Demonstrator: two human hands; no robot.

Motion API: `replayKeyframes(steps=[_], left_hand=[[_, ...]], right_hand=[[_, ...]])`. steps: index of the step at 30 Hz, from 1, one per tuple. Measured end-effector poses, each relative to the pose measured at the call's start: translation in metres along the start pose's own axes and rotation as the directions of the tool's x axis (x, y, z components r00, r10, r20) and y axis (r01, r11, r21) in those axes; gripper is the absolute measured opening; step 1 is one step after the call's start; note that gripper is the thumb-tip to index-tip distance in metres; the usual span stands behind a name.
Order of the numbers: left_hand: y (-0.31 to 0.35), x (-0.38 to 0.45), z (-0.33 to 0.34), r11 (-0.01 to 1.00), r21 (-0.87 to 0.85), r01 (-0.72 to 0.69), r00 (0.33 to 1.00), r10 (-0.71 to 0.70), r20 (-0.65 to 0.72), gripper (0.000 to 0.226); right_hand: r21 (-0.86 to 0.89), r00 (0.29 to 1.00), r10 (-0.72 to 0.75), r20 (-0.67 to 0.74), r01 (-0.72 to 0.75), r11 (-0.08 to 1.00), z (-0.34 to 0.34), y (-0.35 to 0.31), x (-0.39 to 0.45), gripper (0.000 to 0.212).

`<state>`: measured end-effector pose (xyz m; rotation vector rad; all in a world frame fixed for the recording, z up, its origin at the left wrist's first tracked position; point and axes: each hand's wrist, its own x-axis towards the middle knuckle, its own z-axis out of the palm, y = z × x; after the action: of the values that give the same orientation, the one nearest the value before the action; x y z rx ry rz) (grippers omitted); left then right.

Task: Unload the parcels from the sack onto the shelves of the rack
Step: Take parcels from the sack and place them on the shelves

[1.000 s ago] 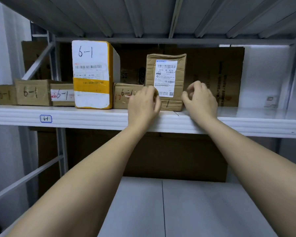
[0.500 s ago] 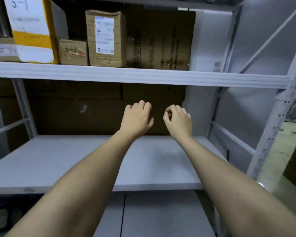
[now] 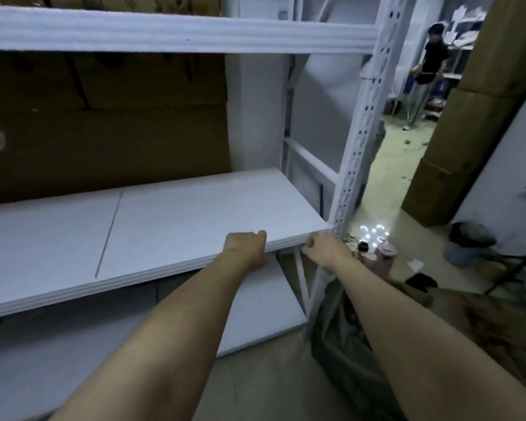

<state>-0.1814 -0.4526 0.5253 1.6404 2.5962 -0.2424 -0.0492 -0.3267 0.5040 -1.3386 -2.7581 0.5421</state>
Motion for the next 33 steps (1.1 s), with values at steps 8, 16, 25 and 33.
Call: replayKeyframes(steps=[8, 16, 25, 33], left_hand=[[0.079, 0.088, 0.049, 0.953, -0.045, -0.3, 0.925, 0.302, 0.229, 0.055], [0.137, 0.166, 0.08, 0.915, -0.11, -0.389, 0.817, 0.397, 0.418, 0.05], [0.211, 0.223, 0.107, 0.895, -0.151, -0.42, 0.732, 0.433, 0.526, 0.044], [0.299, 0.271, 0.164, 0.92, -0.382, -0.086, 0.751, 0.311, 0.582, 0.055]], right_hand=[[0.015, 0.889, 0.283, 0.361, -0.309, 0.951, 0.041, 0.118, 0.046, 0.034], [0.023, 0.705, 0.467, 0.533, -0.564, 0.826, 0.061, 0.206, 0.066, 0.025], [0.032, 0.648, 0.494, 0.58, -0.624, 0.78, 0.074, 0.301, 0.091, 0.047], [0.009, 0.624, 0.48, 0.617, -0.615, 0.789, 0.105, 0.406, 0.141, 0.047]])
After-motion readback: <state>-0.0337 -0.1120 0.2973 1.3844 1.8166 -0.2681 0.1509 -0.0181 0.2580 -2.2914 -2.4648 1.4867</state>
